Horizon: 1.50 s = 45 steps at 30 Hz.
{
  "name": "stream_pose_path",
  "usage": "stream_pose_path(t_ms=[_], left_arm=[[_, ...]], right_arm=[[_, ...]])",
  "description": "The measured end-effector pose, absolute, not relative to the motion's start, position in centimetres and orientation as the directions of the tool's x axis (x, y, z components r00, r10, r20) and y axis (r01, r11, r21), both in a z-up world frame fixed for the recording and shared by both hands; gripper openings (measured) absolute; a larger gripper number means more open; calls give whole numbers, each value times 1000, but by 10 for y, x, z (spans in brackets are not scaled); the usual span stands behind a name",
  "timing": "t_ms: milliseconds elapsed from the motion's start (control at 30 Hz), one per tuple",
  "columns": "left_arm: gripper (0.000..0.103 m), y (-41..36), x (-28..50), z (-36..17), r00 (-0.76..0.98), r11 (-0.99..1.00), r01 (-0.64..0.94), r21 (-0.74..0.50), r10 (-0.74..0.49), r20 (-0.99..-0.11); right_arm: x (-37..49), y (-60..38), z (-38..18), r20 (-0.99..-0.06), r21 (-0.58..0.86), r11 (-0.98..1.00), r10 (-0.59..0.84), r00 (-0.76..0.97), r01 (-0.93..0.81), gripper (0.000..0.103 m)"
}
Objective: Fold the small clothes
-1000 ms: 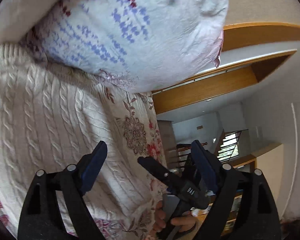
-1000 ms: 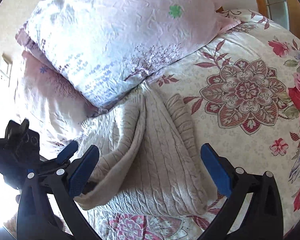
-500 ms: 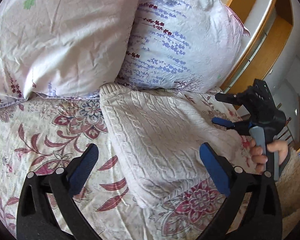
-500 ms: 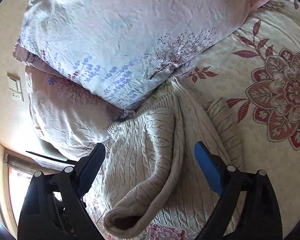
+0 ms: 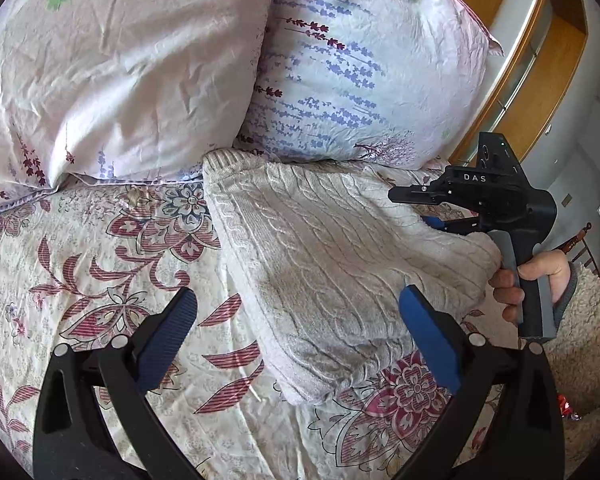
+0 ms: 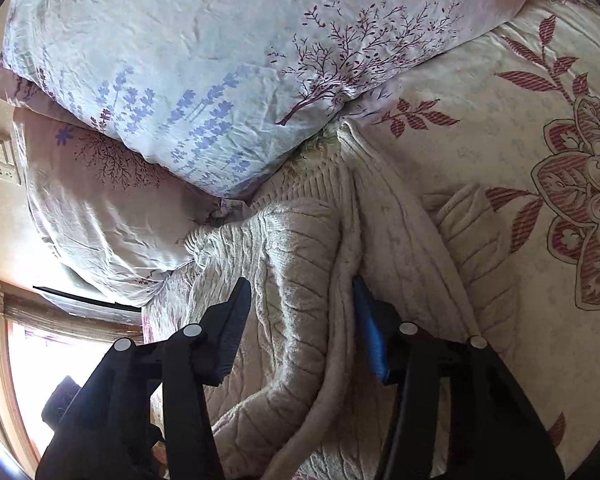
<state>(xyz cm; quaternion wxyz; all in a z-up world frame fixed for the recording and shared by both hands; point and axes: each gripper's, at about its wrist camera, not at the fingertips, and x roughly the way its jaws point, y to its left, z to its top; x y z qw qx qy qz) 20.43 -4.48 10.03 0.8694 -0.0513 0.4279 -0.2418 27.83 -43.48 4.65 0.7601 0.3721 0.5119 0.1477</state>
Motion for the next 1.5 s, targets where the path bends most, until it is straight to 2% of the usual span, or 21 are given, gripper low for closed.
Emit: stream_pose_path(t_ms=[100, 133, 167, 367, 600, 767, 967, 1200, 1300, 1400, 1500], left_arm=[[101, -45, 207, 95, 497, 880, 359, -312, -463, -734], [101, -45, 207, 94, 493, 880, 354, -315, -462, -737], [101, -44, 207, 93, 491, 882, 350, -316, -460, -739], [101, -40, 209, 90, 490, 886, 323, -333, -457, -742], [101, -40, 210, 87, 480, 882, 321, -343, -464, -745], [101, -42, 208, 88, 478, 874, 343, -344, -478, -737], [101, -51, 201, 90, 480, 850, 414, -328, -509, -715], [101, -73, 184, 95, 480, 807, 548, -221, -519, -707], [101, -81, 177, 95, 482, 791, 589, -167, -510, -713], [101, -86, 176, 92, 469, 782, 605, -151, -503, -726], [101, -87, 176, 89, 457, 781, 605, -154, -499, -736]], right_arm=[[284, -429, 38, -678, 714, 678, 610, 409, 174, 41], [285, -426, 37, -685, 709, 682, 605, 405, 179, 29], [285, -424, 37, -681, 712, 679, 608, 407, 177, 20], [281, -411, 71, -595, 743, 667, 618, 514, 58, 16], [275, -422, 115, -516, 730, 683, 569, 641, -19, 16], [276, -439, 108, -571, 684, 729, 518, 637, 21, 16], [272, -454, 103, -575, 675, 737, 504, 645, 26, 16], [278, -466, 56, -691, 621, 771, 451, 564, 144, 16], [272, -473, 44, -694, 640, 746, 460, 554, 182, 17], [267, -480, 49, -696, 650, 733, 465, 547, 203, 26], [255, -495, 60, -647, 704, 679, 493, 582, 208, 40]])
